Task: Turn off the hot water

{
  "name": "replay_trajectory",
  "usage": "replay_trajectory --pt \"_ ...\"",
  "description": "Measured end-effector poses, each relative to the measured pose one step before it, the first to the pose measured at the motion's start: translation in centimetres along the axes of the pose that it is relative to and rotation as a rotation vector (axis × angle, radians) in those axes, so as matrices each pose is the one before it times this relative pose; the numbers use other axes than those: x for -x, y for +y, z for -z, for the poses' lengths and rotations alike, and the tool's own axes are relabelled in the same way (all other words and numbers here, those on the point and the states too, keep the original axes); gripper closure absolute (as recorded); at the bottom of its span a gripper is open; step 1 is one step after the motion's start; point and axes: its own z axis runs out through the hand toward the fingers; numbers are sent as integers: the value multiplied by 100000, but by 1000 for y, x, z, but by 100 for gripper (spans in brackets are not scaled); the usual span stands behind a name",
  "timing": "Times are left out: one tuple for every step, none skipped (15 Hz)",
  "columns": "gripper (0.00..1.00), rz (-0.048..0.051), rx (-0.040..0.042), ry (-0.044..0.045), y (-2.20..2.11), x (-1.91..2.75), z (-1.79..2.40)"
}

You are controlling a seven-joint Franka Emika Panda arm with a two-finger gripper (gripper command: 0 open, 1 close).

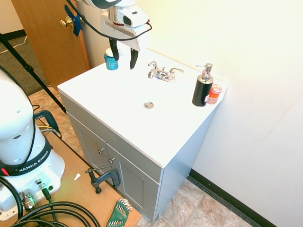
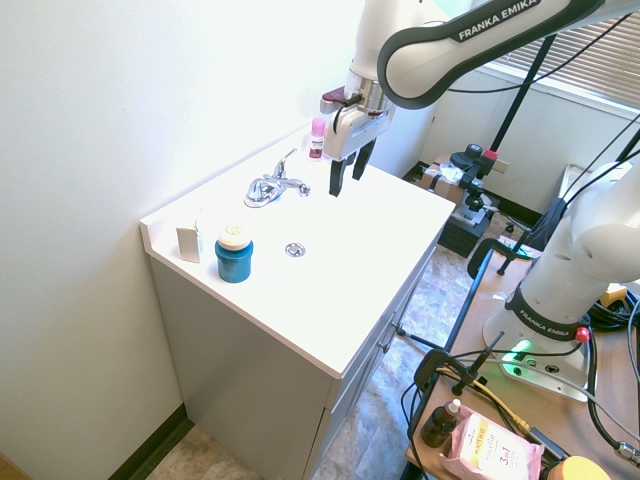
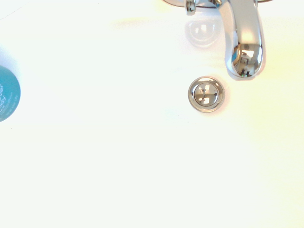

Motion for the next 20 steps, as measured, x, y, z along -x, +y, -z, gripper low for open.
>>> replay_trajectory --pt "0 140 150 92 6 -9 -22" --pt "0 332 1162 1747 54 -138 -26" --pt "0 -192 1992 4325 -24 -345 -110" --pt "0 -761 1778 4425 -287 -336 -245" --pt "0 -1052 1772 3223 -682 -313 -253" --pt "0 -329 1551 3474 -1113 -404 -109" --pt "0 -358 1037 4466 -1258 -607 -140" --pt "0 -505 1307 4232 -1249 -656 -457" --pt "0 -447 1579 3864 -1156 -701 -601" --pt "0 -349 1166 3102 -1068 -585 -593" --pt "0 -180 566 2247 -1090 -466 -463" --pt "0 -164 262 1083 -1086 -266 -317" --pt "0 790 -344 1116 -1150 -203 22" --pt "0 166 53 1506 -1022 -238 133" --pt "0 33 429 766 -879 -210 123" --pt "0 298 292 554 -799 -202 64" --pt "0 418 392 785 -563 -244 -31" --pt "0 255 494 655 -409 -186 -191" --pt "0 67 614 305 -175 -152 -371" --pt "0 -173 831 46 36 -175 -521"
